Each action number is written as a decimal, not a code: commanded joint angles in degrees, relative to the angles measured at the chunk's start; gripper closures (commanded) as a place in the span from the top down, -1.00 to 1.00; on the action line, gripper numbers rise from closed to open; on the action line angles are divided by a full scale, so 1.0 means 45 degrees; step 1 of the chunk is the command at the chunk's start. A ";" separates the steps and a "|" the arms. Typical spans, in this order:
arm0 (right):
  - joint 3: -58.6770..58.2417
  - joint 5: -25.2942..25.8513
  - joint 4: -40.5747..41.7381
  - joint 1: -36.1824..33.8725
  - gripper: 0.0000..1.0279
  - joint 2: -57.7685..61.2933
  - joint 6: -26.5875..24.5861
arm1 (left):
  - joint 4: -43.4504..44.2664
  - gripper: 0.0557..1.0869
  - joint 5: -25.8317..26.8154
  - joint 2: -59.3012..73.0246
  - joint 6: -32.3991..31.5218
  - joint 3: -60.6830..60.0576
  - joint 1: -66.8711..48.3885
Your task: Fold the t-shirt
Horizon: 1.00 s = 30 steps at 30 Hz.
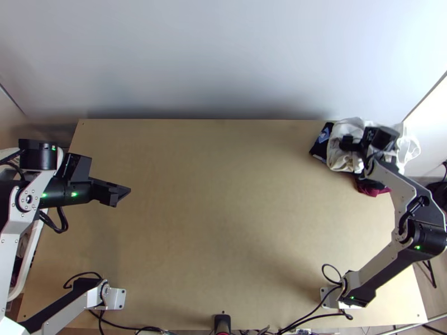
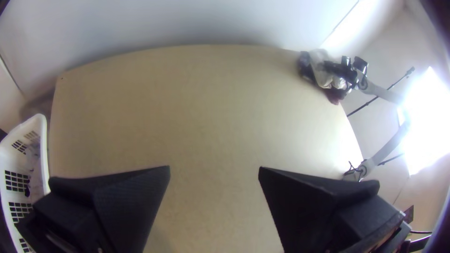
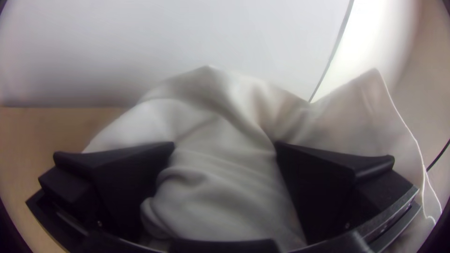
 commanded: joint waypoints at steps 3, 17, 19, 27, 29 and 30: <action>-0.2247 0.0061 0.0673 -0.0347 0.91 -0.0092 -0.0039 | 0.0015 0.79 -0.0011 0.0188 -0.0297 0.0239 -0.0311; 0.0663 -0.0076 -0.1925 0.0298 0.92 -0.3744 0.0039 | 0.0913 0.89 -0.0050 -0.0359 -0.0805 0.0337 -0.0311; 0.1386 -0.0115 -0.2569 0.0688 0.92 -0.4252 0.0039 | 0.1128 0.89 -0.0148 -0.0476 -0.0942 0.0376 -0.0291; 0.3202 -0.0096 -0.4757 0.2856 0.91 -0.5971 0.0976 | 0.1792 0.90 -0.1437 -0.1140 -0.1352 0.0005 -0.0213; 0.3085 -0.0096 -0.5480 0.3462 0.91 -0.6401 0.0996 | 0.2261 0.90 -0.2140 -0.1609 -0.1371 -0.0386 -0.0233; 0.2987 -0.0096 -0.5968 0.3833 0.91 -0.6615 0.1016 | 0.2554 0.90 -0.2433 -0.1902 -0.1449 -0.0601 -0.0233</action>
